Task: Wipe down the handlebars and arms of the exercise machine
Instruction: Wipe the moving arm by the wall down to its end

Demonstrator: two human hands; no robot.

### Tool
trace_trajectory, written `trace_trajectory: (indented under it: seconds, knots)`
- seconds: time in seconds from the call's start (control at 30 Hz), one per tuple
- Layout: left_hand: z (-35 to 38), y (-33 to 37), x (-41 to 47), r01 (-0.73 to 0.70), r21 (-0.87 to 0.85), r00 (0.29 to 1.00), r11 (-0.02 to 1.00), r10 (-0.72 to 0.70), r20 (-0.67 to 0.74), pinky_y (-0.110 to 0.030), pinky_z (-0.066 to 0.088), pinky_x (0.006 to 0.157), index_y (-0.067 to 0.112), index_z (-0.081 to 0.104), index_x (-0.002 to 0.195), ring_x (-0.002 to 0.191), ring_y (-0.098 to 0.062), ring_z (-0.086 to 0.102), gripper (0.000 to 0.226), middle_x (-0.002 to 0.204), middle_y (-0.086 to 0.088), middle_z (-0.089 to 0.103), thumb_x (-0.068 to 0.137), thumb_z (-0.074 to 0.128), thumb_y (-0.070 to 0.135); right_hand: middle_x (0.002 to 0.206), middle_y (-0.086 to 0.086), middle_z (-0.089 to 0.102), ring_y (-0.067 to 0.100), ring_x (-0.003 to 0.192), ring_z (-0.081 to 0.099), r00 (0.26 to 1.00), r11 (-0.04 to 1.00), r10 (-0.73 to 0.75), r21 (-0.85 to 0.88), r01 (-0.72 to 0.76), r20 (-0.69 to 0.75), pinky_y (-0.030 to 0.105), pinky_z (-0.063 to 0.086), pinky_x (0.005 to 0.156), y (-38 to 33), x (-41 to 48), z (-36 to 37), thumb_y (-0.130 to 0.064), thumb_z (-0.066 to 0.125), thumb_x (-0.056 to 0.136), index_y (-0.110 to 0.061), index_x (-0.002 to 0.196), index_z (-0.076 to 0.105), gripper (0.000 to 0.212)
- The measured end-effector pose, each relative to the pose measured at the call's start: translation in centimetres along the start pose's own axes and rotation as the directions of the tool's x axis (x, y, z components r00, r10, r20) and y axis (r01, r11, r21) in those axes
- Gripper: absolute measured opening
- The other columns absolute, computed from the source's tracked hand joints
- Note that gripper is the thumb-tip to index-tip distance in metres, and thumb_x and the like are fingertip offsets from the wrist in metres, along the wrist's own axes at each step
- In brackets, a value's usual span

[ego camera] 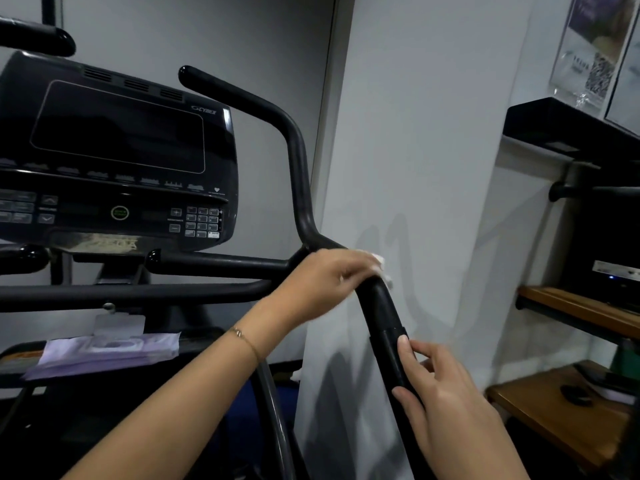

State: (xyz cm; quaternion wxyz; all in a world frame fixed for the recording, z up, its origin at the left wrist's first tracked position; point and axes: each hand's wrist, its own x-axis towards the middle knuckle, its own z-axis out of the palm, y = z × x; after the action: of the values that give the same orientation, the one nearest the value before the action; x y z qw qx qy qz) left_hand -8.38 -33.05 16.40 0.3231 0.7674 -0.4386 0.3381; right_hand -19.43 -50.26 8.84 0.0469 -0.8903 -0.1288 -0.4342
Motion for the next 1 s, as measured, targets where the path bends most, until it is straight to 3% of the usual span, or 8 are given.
trace_trajectory:
  seconds: [0.07, 0.17, 0.27, 0.33, 0.43, 0.57, 0.73, 1.0]
  knots:
    - [0.8, 1.1, -0.8, -0.178, 0.081, 0.983, 0.981, 0.174, 0.054, -0.03, 0.047, 0.095, 0.013, 0.072, 0.102, 0.112, -0.006, 0.058, 0.026, 0.113, 0.006, 0.067, 0.093, 0.05, 0.024, 0.087, 0.003, 0.065, 0.017, 0.061, 0.064, 1.0, 1.0, 0.011, -0.003, -0.011, -0.004, 0.012, 0.027, 0.037, -0.1, 0.1, 0.0, -0.016, 0.094, 0.035, -0.01, 0.104, 0.071, 0.074]
    - [0.8, 0.3, -0.3, -0.209, 0.086, 0.977, 0.974, 0.205, 0.062, -0.033, 0.048, 0.095, 0.014, 0.072, 0.104, 0.112, -0.008, 0.059, 0.028, 0.114, 0.004, 0.068, 0.094, 0.049, 0.027, 0.087, 0.004, 0.065, 0.018, 0.061, 0.064, 1.0, 1.0, 0.013, -0.01, -0.013, -0.017, 0.013, 0.029, 0.036, -0.1, 0.0, 0.0, -0.016, 0.094, 0.035, -0.01, 0.104, 0.071, 0.073]
    - [0.3, -1.4, 0.6, -0.022, 0.079, 0.998, 0.997, 0.027, -0.06, -0.032, 0.05, 0.092, 0.032, 0.068, 0.103, 0.106, -0.001, 0.061, 0.028, 0.114, 0.02, 0.065, 0.093, 0.043, 0.038, 0.087, 0.004, 0.064, 0.019, 0.063, 0.065, 1.0, 1.0, 0.005, -0.004, -0.005, -0.022, 0.019, 0.041, 0.032, -0.2, -0.1, -0.1, -0.015, 0.094, 0.037, -0.008, 0.105, 0.069, 0.073]
    - [1.5, -1.6, 0.2, 0.083, -0.012, 0.963, 0.996, -0.083, -0.256, -0.033, 0.049, 0.095, 0.027, 0.072, 0.104, 0.108, -0.001, 0.061, 0.03, 0.112, 0.021, 0.065, 0.092, 0.046, 0.036, 0.087, 0.004, 0.064, 0.019, 0.064, 0.065, 1.0, 1.0, 0.003, -0.007, -0.003, -0.026, 0.021, 0.043, 0.032, -0.3, -0.2, -0.1, -0.016, 0.093, 0.038, -0.007, 0.105, 0.07, 0.072]
    - [5.2, 0.3, -2.7, 0.067, -0.025, 0.869, 0.997, -0.071, -0.49, -0.027, 0.043, 0.103, 0.008, 0.065, 0.118, 0.121, -0.007, 0.054, 0.03, 0.125, 0.006, 0.058, 0.092, 0.053, 0.018, 0.087, 0.005, 0.063, 0.019, 0.063, 0.064, 1.0, 1.0, 0.002, 0.005, -0.002, -0.029, 0.019, 0.041, 0.032, -0.2, -0.3, 0.1, -0.016, 0.093, 0.039, -0.007, 0.107, 0.069, 0.073]
    - [9.5, 4.3, -5.9, 0.115, -0.263, 0.791, 0.958, -0.249, -0.558, -0.025, 0.04, 0.106, 0.012, 0.054, 0.128, 0.131, -0.007, 0.044, 0.035, 0.139, 0.004, 0.049, 0.094, 0.051, 0.02, 0.089, 0.006, 0.064, 0.021, 0.065, 0.064, 1.0, 1.0, 0.002, 0.013, -0.001, -0.025, 0.022, 0.044, 0.032, 0.0, -0.3, 0.4, -0.014, 0.092, 0.039, -0.006, 0.108, 0.068, 0.073]
    - [8.1, 5.9, -1.8, 0.269, -0.706, 0.516, 0.655, -0.717, -0.469, -0.015, 0.037, 0.105, 0.014, 0.059, 0.124, 0.133, -0.003, 0.038, 0.03, 0.145, 0.006, 0.039, 0.094, 0.054, 0.015, 0.09, 0.006, 0.064, 0.019, 0.067, 0.065, 1.0, 1.0, 0.001, -0.002, -0.001, 0.002, 0.02, 0.043, 0.033, -0.1, -0.2, 0.0, -0.016, 0.092, 0.042, -0.006, 0.107, 0.069, 0.07]
    - [8.1, 8.4, -3.7, 0.169, -0.818, 0.519, 0.549, -0.755, -0.399, -0.005, 0.042, 0.09, 0.03, 0.067, 0.105, 0.116, 0.011, 0.05, 0.027, 0.13, 0.009, 0.056, 0.093, 0.055, 0.01, 0.092, 0.008, 0.064, 0.022, 0.067, 0.064, 1.0, 1.0, -0.005, 0.012, 0.005, -0.002, 0.024, 0.046, 0.034, -0.1, -0.2, 0.3, -0.013, 0.092, 0.043, -0.004, 0.108, 0.068, 0.069]
